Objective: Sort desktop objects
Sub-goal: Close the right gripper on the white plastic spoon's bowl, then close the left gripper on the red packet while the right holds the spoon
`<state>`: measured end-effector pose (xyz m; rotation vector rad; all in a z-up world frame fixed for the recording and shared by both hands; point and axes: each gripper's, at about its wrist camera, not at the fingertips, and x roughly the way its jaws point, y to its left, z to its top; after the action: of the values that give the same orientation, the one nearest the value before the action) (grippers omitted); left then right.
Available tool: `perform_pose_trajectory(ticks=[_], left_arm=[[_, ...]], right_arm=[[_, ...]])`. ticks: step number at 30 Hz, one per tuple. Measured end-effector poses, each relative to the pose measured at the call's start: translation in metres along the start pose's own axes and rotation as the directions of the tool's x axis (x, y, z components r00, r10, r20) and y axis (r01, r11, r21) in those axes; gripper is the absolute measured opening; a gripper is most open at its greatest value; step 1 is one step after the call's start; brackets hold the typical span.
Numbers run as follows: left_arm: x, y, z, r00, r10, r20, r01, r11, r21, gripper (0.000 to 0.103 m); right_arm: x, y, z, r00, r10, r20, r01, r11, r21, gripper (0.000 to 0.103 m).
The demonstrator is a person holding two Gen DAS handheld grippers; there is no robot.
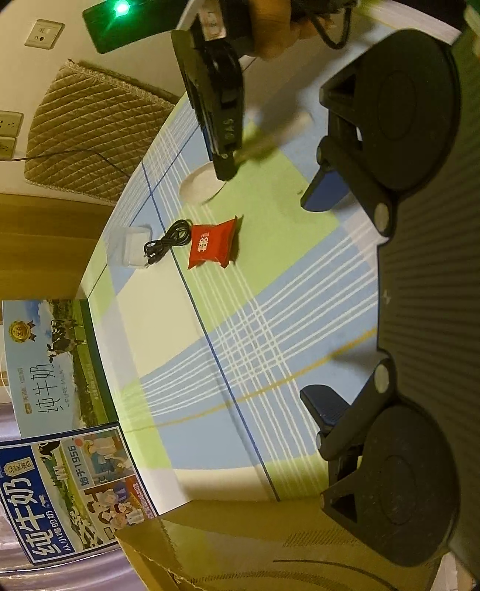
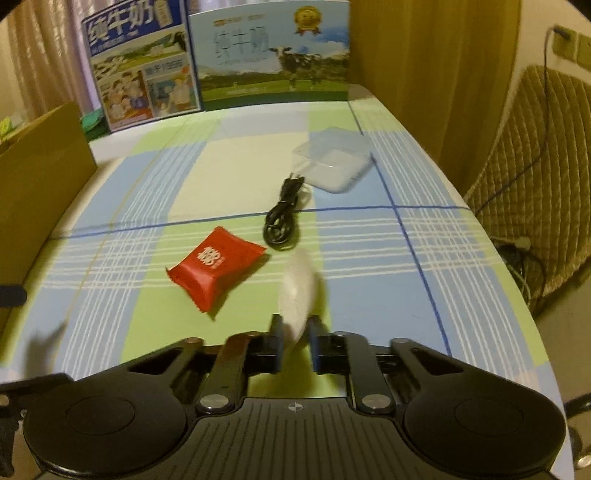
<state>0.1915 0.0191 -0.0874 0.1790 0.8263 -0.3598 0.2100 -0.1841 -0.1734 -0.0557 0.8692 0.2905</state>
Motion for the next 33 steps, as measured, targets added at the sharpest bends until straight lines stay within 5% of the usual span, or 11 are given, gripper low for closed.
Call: perform_pose_trajectory(ticks=[20,26,33], left_arm=[[0.031,-0.01,0.028,0.997,-0.05,0.055,0.051,0.999,-0.012,0.091],[0.057,-0.024,0.052,0.996,-0.052,0.066,0.048,0.997,0.066,0.089],[0.088,-0.038,0.064,0.997,-0.068,0.026,0.065,0.993,0.097,0.067]], right_arm=[[0.005,-0.034,0.025,0.996,0.086,-0.009,-0.085,0.995,0.059,0.0],[0.005,-0.038,0.028,0.995,0.104,-0.009,-0.103,0.991,0.086,0.0],[0.006,-0.043,0.031,0.992,0.127,-0.01,-0.125,0.984,0.125,0.0]])
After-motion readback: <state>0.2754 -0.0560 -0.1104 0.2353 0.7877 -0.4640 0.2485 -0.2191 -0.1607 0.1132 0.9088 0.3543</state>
